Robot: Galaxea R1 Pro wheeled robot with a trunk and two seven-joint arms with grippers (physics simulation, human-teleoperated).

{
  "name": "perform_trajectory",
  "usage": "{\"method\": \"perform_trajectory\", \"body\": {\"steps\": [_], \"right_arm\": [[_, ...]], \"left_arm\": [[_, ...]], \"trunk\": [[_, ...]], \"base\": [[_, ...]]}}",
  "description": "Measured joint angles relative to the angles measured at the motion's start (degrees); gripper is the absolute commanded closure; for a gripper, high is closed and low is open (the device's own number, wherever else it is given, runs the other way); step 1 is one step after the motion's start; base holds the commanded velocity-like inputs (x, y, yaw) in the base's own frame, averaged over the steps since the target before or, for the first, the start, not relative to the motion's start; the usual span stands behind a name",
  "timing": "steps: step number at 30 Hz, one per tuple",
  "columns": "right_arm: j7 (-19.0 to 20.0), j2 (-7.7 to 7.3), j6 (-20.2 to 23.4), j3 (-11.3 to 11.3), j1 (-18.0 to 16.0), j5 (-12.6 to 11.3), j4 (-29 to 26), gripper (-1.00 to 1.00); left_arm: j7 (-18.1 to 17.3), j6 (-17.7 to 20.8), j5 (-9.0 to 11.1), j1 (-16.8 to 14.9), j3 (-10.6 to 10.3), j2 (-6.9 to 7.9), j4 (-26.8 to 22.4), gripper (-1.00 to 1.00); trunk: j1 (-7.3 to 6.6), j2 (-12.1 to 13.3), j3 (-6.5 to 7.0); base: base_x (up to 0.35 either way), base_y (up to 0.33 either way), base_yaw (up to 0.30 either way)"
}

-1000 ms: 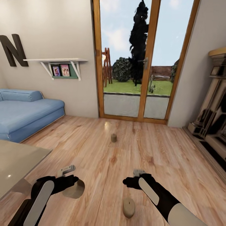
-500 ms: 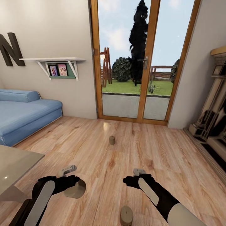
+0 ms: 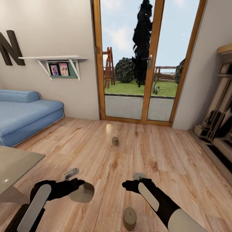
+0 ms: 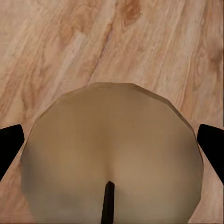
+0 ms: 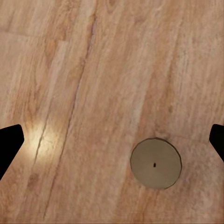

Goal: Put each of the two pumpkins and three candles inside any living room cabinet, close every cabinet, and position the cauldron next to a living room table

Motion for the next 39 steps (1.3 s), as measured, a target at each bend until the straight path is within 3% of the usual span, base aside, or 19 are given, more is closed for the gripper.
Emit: {"method": "perform_trajectory", "body": {"steps": [3,6,9,35,39], "right_arm": [[0.1,0.02,0.1,0.1,0.0,-0.1,0.0,-1.00],[0.1,-0.01,0.2,0.2,0.0,-0.1,0.0,-1.00],[0.1,-0.05,0.1,0.1,0.0,0.0,0.0,-1.00],[-0.7,0.09,0.1,0.0,0.0,-0.3,0.4,-1.00],[-0.6,0.12,-0.5,0.0,0.0,-0.2,4.0,-1.00]], "left_arm": [[-0.1,0.0,6.5,0.0,0.2,1.71,0.1,1.00],[-0.1,0.0,10.0,0.0,1.7,2.17,0.1,1.00],[0.0,-0.1,11.3,0.1,3.6,2.33,0.2,1.00],[0.0,-0.1,12.0,0.2,4.5,2.31,0.2,1.00],[0.0,-0.1,12.0,0.2,4.5,2.27,0.2,1.00]], "trunk": [[0.08,0.0,-0.67],[0.15,-0.1,-1.33],[0.23,-0.1,-1.99],[0.90,-0.5,-7.76],[1.01,-0.5,-8.65]], "base": [[0.000,0.000,0.000],[0.000,0.000,0.000],[0.000,0.000,0.000],[0.000,0.000,0.000],[0.000,0.000,0.000]]}}
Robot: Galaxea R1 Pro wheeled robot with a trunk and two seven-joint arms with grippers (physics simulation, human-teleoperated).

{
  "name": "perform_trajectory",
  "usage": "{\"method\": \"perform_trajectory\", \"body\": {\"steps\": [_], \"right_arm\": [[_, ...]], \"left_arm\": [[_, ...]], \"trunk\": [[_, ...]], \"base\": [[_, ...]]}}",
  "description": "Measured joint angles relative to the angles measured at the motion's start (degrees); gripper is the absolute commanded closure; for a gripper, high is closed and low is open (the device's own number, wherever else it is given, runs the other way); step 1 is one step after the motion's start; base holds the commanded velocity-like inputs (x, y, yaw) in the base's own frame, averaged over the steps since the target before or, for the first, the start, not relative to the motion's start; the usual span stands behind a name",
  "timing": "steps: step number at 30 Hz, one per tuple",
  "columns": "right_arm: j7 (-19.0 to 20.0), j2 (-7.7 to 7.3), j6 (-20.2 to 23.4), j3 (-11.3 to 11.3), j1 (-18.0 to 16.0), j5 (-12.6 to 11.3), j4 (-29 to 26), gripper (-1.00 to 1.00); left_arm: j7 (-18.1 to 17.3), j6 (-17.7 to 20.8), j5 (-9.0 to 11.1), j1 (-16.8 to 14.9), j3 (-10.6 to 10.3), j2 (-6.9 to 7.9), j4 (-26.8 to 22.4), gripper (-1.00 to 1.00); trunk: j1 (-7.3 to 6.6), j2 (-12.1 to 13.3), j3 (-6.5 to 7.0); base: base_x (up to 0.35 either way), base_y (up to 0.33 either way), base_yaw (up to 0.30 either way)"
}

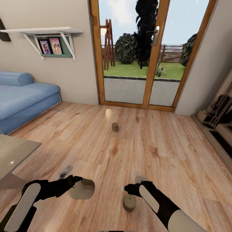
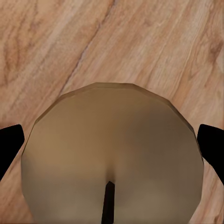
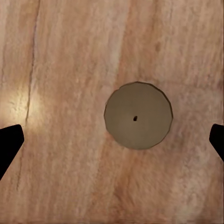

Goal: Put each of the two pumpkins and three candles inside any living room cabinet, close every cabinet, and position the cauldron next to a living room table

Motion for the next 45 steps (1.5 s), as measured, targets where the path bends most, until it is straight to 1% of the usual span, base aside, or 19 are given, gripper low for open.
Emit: {"method": "perform_trajectory", "body": {"steps": [3,10,15,23,41,45], "right_arm": [[0.1,0.21,-0.5,0.0,0.0,0.1,1.5,-1.00],[0.1,0.55,-0.7,0.0,0.0,0.1,2.1,-1.00],[0.1,1.53,-0.7,0.1,0.0,0.1,2.2,-1.00],[0.1,1.66,-0.7,0.1,0.0,0.1,2.2,-1.00],[0.1,1.66,-0.7,0.0,0.0,0.1,2.2,-1.00],[0.1,1.66,-0.7,0.0,0.0,0.1,2.2,-1.00]], "left_arm": [[0.0,0.0,0.0,0.0,0.0,0.00,0.0,1.00],[0.0,0.0,0.0,0.0,0.0,-0.01,0.0,1.00],[0.0,0.0,0.0,0.0,-0.1,-0.01,0.0,1.00],[0.0,0.0,0.0,0.0,-0.1,-0.01,0.0,1.00],[0.0,0.0,0.0,0.0,-0.9,-0.01,0.0,1.00],[0.1,0.0,-0.3,0.0,-0.9,-0.01,0.0,1.00]], "trunk": [[0.08,0.0,-0.66],[0.26,-0.1,-2.22],[0.39,-0.2,-3.32],[0.59,-0.3,-5.10],[0.58,-0.3,-5.10],[0.57,-0.3,-5.10]], "base": [[0.000,0.000,0.000],[0.000,0.000,0.000],[0.000,0.000,0.000],[0.000,0.000,0.000],[0.026,-0.003,0.000],[0.092,-0.003,0.000]]}}
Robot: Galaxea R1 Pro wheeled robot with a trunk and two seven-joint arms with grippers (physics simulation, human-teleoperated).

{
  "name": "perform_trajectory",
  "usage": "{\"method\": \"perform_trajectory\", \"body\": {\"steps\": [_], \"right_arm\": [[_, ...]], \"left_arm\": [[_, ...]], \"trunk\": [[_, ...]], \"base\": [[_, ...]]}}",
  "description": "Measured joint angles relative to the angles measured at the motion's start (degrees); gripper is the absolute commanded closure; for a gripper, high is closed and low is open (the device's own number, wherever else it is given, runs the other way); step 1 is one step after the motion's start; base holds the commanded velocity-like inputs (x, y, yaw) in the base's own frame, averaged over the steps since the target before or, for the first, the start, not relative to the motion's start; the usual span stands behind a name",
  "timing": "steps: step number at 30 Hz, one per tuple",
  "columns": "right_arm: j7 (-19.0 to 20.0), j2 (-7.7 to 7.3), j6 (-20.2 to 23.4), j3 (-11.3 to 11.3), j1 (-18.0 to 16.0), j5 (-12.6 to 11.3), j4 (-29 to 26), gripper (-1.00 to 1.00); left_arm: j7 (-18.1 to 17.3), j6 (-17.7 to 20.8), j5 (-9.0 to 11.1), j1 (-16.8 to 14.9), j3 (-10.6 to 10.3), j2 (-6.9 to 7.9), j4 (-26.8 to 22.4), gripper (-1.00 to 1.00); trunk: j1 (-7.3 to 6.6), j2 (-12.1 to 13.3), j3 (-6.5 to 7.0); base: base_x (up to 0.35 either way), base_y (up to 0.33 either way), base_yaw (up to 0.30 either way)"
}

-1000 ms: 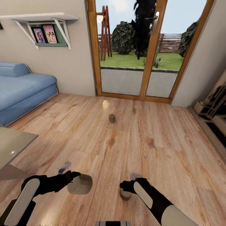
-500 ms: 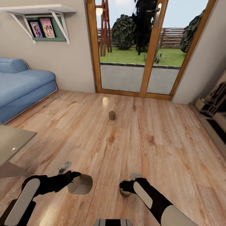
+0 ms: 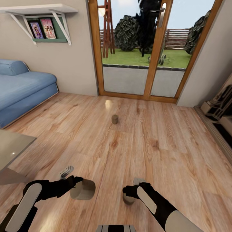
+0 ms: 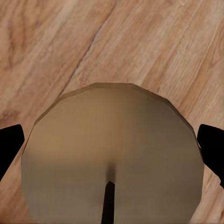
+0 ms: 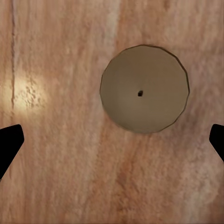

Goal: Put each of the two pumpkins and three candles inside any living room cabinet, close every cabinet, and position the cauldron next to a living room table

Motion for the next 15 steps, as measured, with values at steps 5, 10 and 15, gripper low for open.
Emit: {"method": "perform_trajectory", "body": {"steps": [5,10,15], "right_arm": [[0.1,0.00,0.0,0.0,0.0,0.0,0.0,-1.00],[0.1,0.00,0.0,0.0,0.0,0.0,0.0,-1.00],[0.1,0.00,0.0,0.0,0.0,0.0,0.0,-1.00]], "left_arm": [[0.0,0.0,-0.1,0.0,0.0,0.00,0.0,1.00],[0.0,0.0,-0.1,0.0,0.0,0.00,0.0,1.00],[0.0,0.0,-0.1,0.0,0.0,0.00,0.0,1.00]], "trunk": [[0.00,0.0,0.00],[0.00,0.0,0.00],[0.00,0.0,0.00]], "base": [[0.193,0.000,0.000],[0.086,-0.036,0.000],[0.142,-0.101,0.000]]}}
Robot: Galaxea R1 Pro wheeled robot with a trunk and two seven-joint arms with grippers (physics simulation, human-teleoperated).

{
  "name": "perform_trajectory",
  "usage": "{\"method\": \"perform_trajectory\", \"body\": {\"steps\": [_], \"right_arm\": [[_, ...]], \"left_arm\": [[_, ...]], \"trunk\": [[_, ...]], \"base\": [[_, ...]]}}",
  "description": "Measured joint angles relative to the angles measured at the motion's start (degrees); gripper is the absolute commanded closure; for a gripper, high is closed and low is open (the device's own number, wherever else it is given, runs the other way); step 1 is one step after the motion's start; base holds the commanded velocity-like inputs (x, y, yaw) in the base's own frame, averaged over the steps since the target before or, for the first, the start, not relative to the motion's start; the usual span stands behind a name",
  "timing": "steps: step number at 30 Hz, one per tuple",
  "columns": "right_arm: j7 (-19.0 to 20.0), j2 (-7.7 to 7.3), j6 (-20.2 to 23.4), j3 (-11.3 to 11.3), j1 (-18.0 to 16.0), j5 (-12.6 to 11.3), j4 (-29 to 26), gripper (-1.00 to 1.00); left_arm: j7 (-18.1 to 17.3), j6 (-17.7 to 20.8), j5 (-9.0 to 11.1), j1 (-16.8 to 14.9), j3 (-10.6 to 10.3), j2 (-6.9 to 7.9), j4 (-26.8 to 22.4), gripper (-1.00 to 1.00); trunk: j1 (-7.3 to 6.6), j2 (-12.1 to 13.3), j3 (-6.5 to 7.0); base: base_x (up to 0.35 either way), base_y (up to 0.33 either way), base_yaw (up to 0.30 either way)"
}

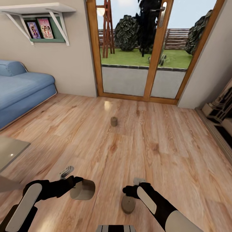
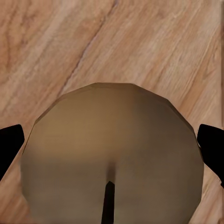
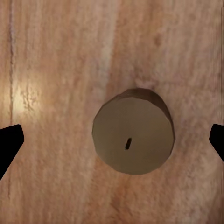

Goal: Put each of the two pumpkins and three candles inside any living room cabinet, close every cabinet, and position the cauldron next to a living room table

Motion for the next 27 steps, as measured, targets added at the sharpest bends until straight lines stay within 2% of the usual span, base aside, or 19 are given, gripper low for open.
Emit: {"method": "perform_trajectory", "body": {"steps": [15,19,27], "right_arm": [[0.1,0.00,-0.8,0.0,0.0,0.0,0.0,-1.00],[0.2,0.00,-2.4,0.0,0.0,0.0,0.0,-1.00],[0.4,0.13,-2.9,0.1,0.0,0.1,0.0,-1.00]], "left_arm": [[0.0,0.0,0.4,0.0,0.1,0.00,0.0,1.00],[0.0,0.0,0.4,0.0,0.2,0.00,0.0,1.00],[0.0,0.0,0.4,0.0,0.3,0.00,0.0,1.00]], "trunk": [[0.02,0.0,0.00],[0.12,0.0,-0.88],[0.33,-0.2,-2.66]], "base": [[0.043,-0.046,0.000],[0.000,0.000,0.000],[0.000,0.000,0.000]]}}
